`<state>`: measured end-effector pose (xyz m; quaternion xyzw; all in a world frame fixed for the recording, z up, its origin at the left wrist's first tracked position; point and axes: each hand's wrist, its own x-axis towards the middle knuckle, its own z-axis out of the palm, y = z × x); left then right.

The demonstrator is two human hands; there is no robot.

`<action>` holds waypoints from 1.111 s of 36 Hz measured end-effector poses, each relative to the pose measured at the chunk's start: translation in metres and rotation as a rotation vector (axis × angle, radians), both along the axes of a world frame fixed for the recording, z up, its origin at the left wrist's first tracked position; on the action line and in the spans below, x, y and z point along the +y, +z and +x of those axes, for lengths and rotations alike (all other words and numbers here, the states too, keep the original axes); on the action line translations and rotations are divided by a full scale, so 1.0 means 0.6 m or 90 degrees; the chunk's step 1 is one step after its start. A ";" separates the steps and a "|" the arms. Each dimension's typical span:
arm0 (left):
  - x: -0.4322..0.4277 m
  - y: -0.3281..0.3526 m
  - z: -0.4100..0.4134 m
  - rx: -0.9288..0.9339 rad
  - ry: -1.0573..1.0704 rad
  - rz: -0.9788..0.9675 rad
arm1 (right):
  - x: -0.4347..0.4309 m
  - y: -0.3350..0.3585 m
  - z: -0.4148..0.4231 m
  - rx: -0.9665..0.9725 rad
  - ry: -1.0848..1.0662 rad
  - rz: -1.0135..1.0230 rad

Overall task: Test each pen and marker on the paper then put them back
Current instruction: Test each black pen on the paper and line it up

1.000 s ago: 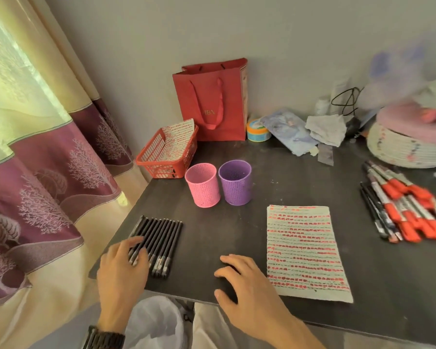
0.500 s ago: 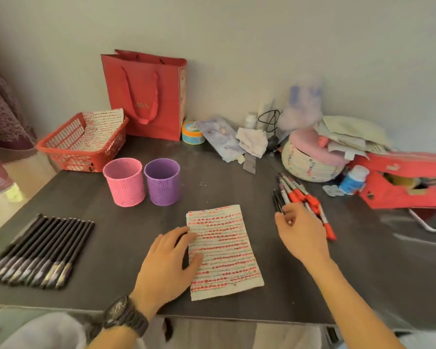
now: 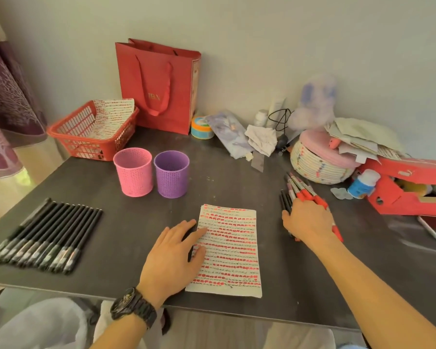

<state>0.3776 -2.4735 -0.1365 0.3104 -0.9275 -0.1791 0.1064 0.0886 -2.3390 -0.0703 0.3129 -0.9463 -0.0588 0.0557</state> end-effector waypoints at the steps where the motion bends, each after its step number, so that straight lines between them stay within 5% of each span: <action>1: 0.000 0.000 0.000 0.000 -0.001 0.002 | 0.000 -0.002 -0.002 -0.007 0.000 0.001; 6: 0.001 0.001 0.001 0.000 -0.003 0.009 | 0.005 -0.004 -0.002 -0.012 -0.009 -0.026; 11: 0.002 0.001 0.000 0.014 -0.002 0.015 | 0.038 0.004 0.032 -0.067 0.016 -0.252; 16: 0.008 0.011 0.008 0.102 0.023 0.076 | 0.092 0.008 0.143 -0.363 -0.009 -0.589; 23: 0.098 0.041 0.065 0.300 0.043 0.111 | 0.166 -0.009 0.311 -0.717 -0.010 -0.808; 26: 0.160 0.053 0.089 0.366 -0.015 0.138 | 0.185 -0.014 0.368 -0.807 -0.008 -0.835; 31: 0.218 0.052 0.108 0.253 -0.122 0.194 | 0.204 -0.033 0.407 -0.862 0.030 -0.793; 40: 0.215 0.022 0.111 0.145 -0.166 0.175 | 0.198 -0.039 0.407 -0.811 0.063 -0.722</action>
